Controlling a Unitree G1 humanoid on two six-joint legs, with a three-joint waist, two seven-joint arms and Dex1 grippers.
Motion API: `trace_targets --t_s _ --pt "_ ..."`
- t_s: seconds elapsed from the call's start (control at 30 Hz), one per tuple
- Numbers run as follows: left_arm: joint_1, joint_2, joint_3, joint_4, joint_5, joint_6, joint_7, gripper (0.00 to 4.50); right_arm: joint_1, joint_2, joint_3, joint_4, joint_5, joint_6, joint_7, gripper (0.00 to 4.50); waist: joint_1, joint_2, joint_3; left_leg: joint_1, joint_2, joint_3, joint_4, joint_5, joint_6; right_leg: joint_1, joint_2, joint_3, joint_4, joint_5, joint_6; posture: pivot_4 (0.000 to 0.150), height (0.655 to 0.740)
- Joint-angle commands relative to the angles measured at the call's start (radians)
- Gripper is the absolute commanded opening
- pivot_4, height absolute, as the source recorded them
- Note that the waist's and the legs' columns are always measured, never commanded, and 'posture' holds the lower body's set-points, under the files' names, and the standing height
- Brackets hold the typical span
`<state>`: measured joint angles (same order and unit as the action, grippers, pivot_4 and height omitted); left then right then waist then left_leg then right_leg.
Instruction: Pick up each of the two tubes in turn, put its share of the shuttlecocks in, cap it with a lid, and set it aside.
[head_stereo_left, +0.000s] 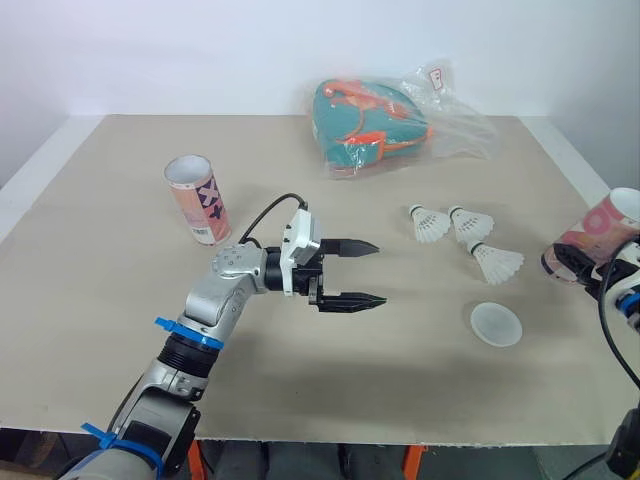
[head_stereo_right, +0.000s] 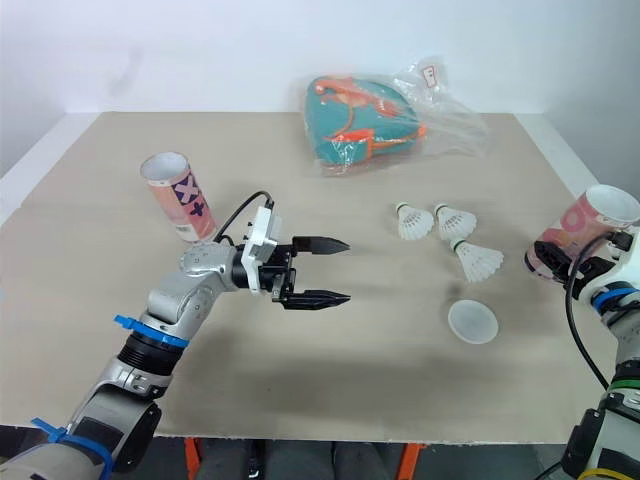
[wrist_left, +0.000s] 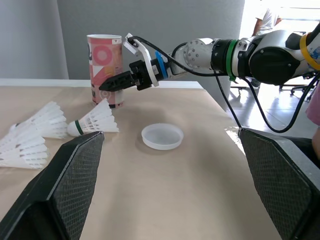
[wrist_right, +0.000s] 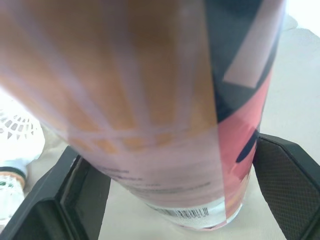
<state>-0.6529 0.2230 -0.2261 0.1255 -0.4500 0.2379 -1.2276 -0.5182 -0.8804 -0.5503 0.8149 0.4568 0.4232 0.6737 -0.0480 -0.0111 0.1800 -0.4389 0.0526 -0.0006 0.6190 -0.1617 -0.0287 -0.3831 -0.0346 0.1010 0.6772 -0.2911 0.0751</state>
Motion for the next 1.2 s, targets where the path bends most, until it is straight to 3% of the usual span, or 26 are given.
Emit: trace_targets --t_s 0.03,0.43,1.2 --pt "0.001 0.002 0.012 -0.041 -0.014 -0.002 -0.004 4.50 0.009 -0.032 -0.025 -0.036 0.011 0.006 0.000 4.46 0.000 0.000 0.000 0.000 0.000 0.000 0.000 0.000 0.000 0.000 0.000 0.000 0.000 0.000 0.000 0.150 0.7400" --pt "0.001 0.003 0.016 -0.042 -0.021 0.009 -0.004 4.50 -0.003 -0.041 -0.003 -0.005 -0.023 -0.009 -0.019 4.46 0.000 0.000 0.000 0.000 0.000 0.000 0.000 0.000 0.000 0.001 0.000 0.000 0.000 0.000 0.000 0.150 0.7400" --pt "0.026 0.015 0.024 -0.077 -0.035 0.035 0.015 4.50 -0.066 -0.181 0.159 0.160 -0.164 -0.025 0.187 4.46 0.000 0.000 0.000 0.000 -0.001 0.000 0.000 0.000 0.000 0.001 0.000 0.000 0.000 0.000 0.000 0.150 0.7400"
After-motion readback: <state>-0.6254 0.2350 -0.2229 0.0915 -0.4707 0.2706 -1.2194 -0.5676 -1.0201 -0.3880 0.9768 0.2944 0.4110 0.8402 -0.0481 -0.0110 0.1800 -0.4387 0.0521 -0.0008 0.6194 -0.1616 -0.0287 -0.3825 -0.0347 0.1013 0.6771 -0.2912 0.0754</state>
